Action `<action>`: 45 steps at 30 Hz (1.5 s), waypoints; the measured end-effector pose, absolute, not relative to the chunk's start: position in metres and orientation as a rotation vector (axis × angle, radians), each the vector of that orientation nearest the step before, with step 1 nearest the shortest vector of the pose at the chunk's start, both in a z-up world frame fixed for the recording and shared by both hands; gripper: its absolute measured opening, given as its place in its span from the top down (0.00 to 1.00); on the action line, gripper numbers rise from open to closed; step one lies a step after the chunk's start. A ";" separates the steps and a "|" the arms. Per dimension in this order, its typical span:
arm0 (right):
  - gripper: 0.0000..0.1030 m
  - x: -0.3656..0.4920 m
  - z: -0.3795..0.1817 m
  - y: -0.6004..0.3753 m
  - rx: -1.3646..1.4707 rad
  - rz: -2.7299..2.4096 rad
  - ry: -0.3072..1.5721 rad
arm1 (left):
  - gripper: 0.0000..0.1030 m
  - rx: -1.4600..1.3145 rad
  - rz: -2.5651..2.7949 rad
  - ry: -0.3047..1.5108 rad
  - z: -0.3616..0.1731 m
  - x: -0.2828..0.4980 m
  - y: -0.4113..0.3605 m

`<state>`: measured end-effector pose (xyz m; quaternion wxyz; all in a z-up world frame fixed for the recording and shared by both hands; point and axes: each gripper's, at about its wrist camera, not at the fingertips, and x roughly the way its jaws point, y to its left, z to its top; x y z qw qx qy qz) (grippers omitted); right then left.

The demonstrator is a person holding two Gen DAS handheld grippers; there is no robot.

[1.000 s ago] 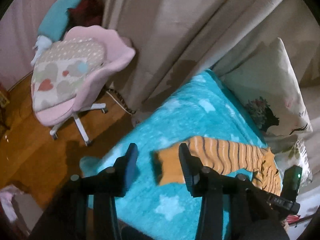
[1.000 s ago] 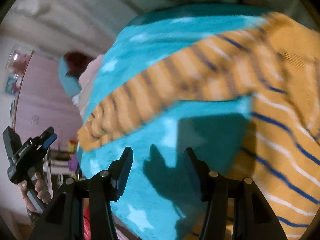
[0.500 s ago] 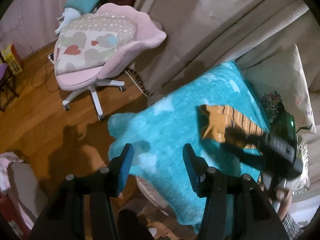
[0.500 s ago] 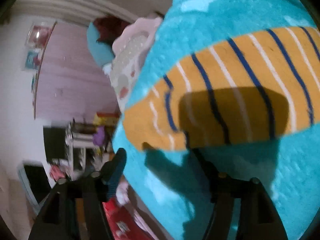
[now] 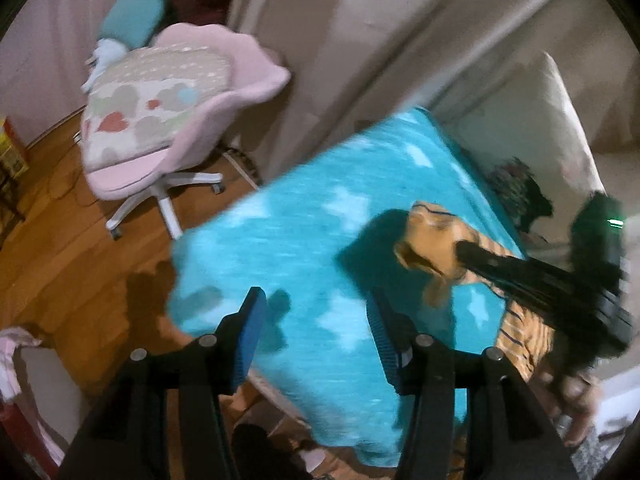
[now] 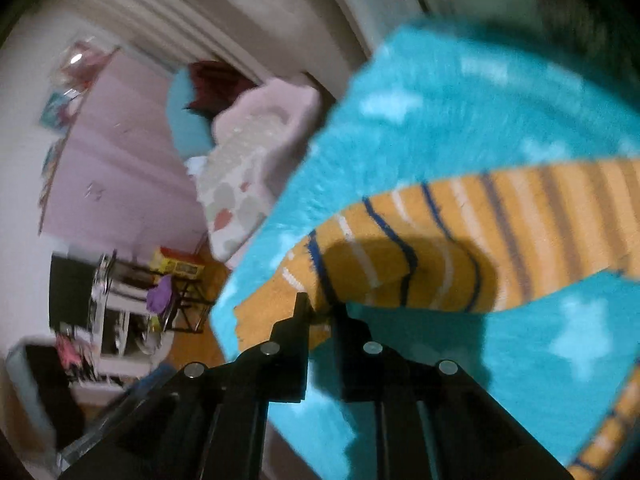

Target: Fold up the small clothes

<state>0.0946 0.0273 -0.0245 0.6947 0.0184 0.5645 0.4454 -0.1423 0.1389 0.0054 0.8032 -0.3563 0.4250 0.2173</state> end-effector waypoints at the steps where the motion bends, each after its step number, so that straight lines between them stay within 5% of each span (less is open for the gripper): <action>1: 0.89 0.093 -0.008 0.010 0.011 1.016 1.223 | 0.50 -0.753 0.446 0.909 0.009 -0.132 0.128; 10: 0.99 0.141 0.086 -0.245 -0.194 0.851 1.041 | 0.45 -0.651 0.293 0.897 0.037 -0.073 0.018; 19: 0.95 0.201 0.030 -0.466 -0.085 0.380 1.146 | 0.44 -0.563 0.209 0.965 0.032 -0.042 -0.085; 20: 0.93 0.197 0.029 -0.470 -0.010 0.446 1.149 | 0.44 -0.563 0.210 0.973 0.031 -0.041 -0.090; 23: 0.57 0.185 0.016 -0.452 0.146 0.597 1.157 | 0.44 -0.578 0.211 0.986 0.030 -0.039 -0.102; 27: 0.53 0.179 -0.026 -0.407 0.387 0.731 1.257 | 0.44 -0.560 0.209 0.981 0.034 -0.041 -0.112; 34: 0.53 0.188 -0.073 -0.344 0.435 0.612 1.333 | 0.42 -0.558 0.213 0.993 0.030 -0.055 -0.106; 35: 0.60 0.190 -0.077 -0.340 0.434 0.610 1.339 | 0.42 -0.565 0.212 0.998 0.027 -0.057 -0.102; 36: 0.84 0.191 -0.080 -0.337 0.424 0.606 1.346 | 0.42 -0.572 0.211 1.001 0.024 -0.058 -0.099; 39: 0.88 0.188 -0.081 -0.326 0.377 0.592 1.348 | 0.42 -0.601 0.209 1.010 0.016 -0.062 -0.086; 45: 0.89 0.182 0.037 -0.308 0.258 0.719 1.061 | 0.42 -0.612 0.195 0.980 0.025 -0.060 -0.073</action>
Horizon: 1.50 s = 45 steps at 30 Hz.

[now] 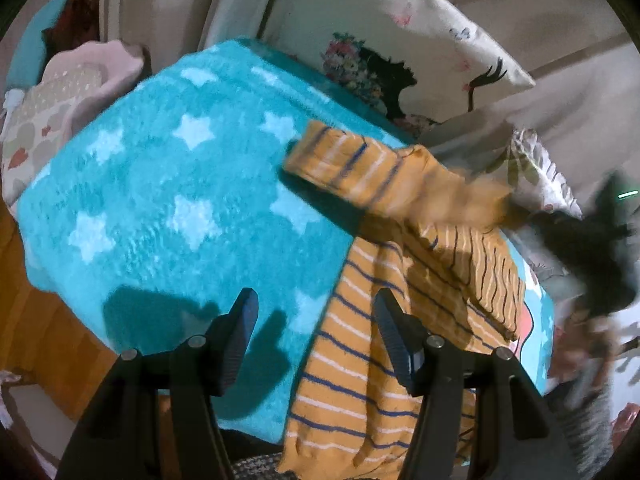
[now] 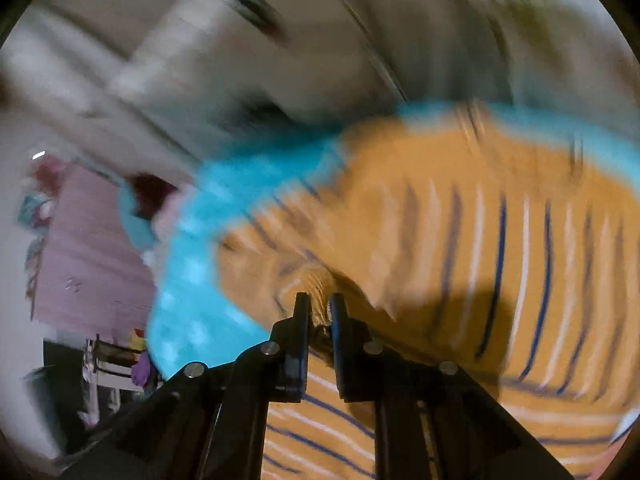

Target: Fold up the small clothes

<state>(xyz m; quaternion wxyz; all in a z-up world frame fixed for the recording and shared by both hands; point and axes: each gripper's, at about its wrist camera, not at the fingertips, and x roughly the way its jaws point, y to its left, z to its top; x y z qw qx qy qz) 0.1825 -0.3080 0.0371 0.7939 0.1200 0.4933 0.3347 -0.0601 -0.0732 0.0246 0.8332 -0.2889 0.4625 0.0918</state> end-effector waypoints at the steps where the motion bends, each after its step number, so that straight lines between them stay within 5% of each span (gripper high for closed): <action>1: 0.89 0.176 0.073 -0.315 0.247 0.755 0.969 | 0.42 -0.603 0.189 0.970 0.029 -0.059 -0.073; 7: 0.89 0.149 0.160 -0.401 0.204 0.706 0.739 | 0.39 -0.590 0.160 0.962 0.034 -0.050 -0.082; 15: 0.82 0.181 -0.002 -0.526 0.069 0.170 1.119 | 0.39 -0.540 0.114 1.043 0.014 -0.038 -0.117; 19: 0.72 0.169 -0.010 -0.553 0.172 0.142 1.112 | 0.39 -0.503 0.095 1.073 0.007 -0.028 -0.125; 30: 0.68 0.216 0.024 -0.406 0.248 0.471 1.066 | 0.38 -0.454 -0.008 1.093 -0.004 0.015 -0.131; 45: 0.68 0.336 -0.082 -0.202 0.149 0.633 1.301 | 0.38 -0.501 -0.013 1.131 -0.031 0.019 -0.067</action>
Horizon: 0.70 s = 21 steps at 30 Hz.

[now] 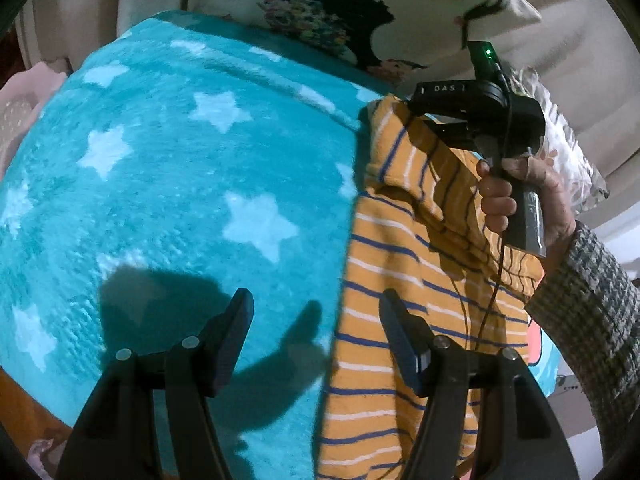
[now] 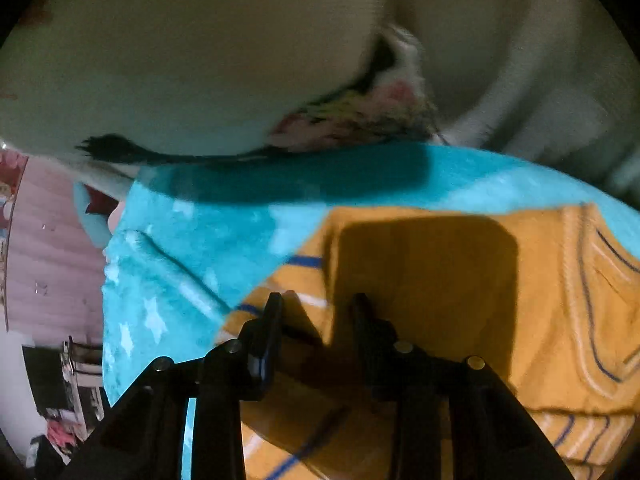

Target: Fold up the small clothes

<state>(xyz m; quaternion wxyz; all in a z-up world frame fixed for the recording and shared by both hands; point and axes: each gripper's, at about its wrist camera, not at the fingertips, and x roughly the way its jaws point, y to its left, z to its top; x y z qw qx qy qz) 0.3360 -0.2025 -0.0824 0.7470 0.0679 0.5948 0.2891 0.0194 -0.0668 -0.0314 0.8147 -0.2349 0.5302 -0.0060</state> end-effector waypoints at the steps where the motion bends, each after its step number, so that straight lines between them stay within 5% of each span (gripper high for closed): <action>1: 0.78 0.335 -0.083 -0.198 0.139 0.646 1.309 | 0.38 -0.507 -0.012 1.134 -0.033 0.021 -0.063; 2: 0.96 0.336 -0.083 -0.192 0.135 0.666 1.313 | 0.38 -0.510 -0.011 1.135 -0.034 0.021 -0.062; 13: 0.96 0.317 -0.050 -0.128 -0.528 0.343 0.901 | 0.38 -0.521 -0.009 1.141 -0.039 0.021 -0.047; 17: 0.94 0.307 -0.046 -0.148 -0.413 0.322 0.963 | 0.37 -0.511 -0.034 1.149 -0.042 0.024 -0.051; 21: 0.81 0.267 -0.029 -0.211 -0.168 0.334 1.016 | 0.37 -0.485 -0.096 1.161 -0.044 0.029 -0.062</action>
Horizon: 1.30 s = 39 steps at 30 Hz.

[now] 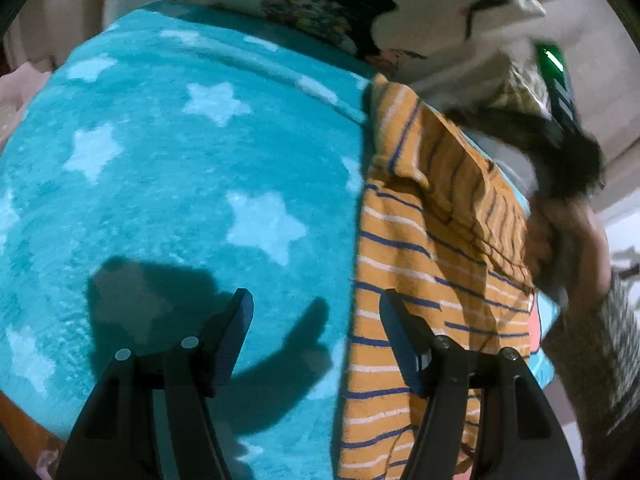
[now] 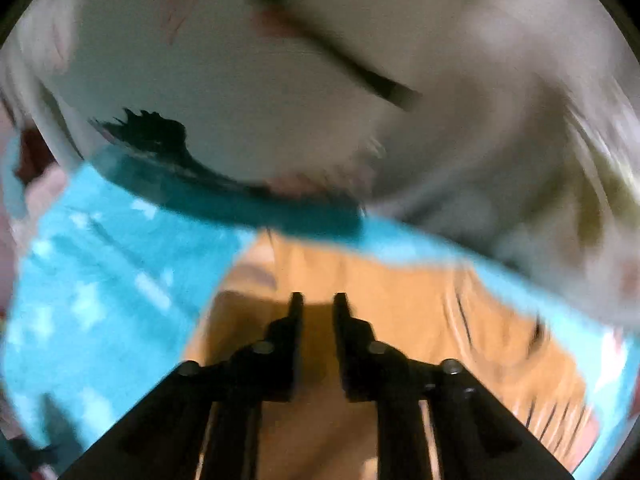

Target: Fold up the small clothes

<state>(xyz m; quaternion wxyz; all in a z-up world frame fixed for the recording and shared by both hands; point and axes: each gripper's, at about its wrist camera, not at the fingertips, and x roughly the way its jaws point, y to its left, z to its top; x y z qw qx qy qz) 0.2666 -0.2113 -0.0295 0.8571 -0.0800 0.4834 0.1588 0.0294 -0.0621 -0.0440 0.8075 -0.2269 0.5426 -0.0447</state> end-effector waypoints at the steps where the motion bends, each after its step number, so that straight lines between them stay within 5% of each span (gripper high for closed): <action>1: 0.81 0.252 -0.028 -0.236 -0.125 0.312 1.025 | 0.37 -0.478 -0.112 1.164 -0.044 0.031 -0.065; 9: 0.79 0.181 -0.069 -0.452 0.063 -0.178 1.176 | 0.36 -0.404 -0.247 1.224 -0.059 0.045 -0.100; 14: 0.63 0.129 -0.046 -0.519 0.177 -0.359 1.112 | 0.36 -0.382 -0.269 1.234 -0.063 0.040 -0.109; 17: 0.52 0.106 -0.043 -0.535 0.260 -0.307 1.129 | 0.36 -0.407 -0.275 1.246 -0.068 0.035 -0.111; 39: 0.48 -0.053 -0.140 -0.527 0.908 0.405 1.197 | 0.47 -0.672 -0.270 1.159 -0.081 -0.097 -0.158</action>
